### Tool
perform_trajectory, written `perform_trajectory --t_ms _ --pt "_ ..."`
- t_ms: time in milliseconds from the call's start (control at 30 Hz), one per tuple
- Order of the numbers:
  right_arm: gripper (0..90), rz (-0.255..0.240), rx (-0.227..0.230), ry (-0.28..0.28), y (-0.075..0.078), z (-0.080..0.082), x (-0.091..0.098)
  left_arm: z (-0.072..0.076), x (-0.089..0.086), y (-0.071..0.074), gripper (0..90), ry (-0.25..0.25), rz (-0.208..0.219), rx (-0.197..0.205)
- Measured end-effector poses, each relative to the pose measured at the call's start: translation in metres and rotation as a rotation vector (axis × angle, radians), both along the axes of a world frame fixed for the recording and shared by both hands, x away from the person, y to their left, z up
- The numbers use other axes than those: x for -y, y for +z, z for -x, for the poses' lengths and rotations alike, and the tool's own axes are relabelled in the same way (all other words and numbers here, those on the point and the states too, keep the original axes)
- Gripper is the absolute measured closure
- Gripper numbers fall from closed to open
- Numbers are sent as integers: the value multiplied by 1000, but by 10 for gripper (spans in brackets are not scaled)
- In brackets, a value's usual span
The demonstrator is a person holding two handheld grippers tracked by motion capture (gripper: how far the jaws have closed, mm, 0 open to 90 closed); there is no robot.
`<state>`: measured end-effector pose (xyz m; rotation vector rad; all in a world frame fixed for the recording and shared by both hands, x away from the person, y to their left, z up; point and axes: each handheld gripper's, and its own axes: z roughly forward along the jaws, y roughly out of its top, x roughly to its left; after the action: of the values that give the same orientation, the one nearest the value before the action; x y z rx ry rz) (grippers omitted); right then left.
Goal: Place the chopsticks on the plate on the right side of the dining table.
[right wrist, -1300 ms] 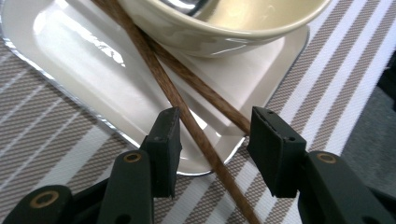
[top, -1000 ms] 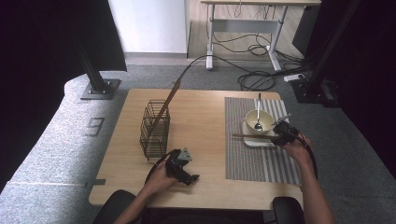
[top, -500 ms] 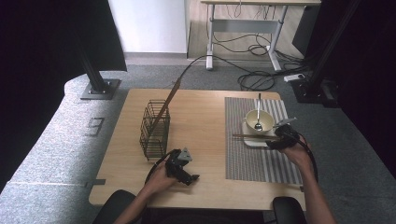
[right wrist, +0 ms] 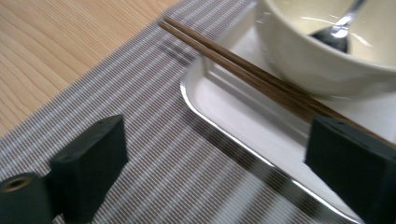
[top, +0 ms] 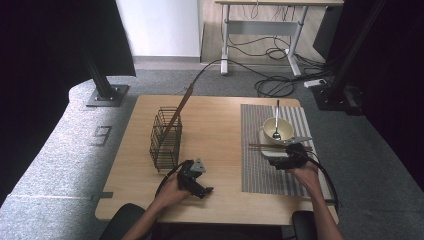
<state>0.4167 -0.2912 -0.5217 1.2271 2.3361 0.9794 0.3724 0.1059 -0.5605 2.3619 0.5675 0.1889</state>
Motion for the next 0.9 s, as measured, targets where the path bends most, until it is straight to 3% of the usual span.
perform_trajectory --t_ms 167,400,633,900 --pt "0 -60 5 5 -11 -2 -14 0 0 0 0 0 0 0" --pt "2 -103 7 2 -22 -9 -24 0 0 0 0 1 0 -1" --pt "21 -96 -11 20 -32 -13 -31 0 0 0 0 1 0 -1" --pt "24 -60 8 6 -37 -16 -31 0 0 0 0 0 0 -1"
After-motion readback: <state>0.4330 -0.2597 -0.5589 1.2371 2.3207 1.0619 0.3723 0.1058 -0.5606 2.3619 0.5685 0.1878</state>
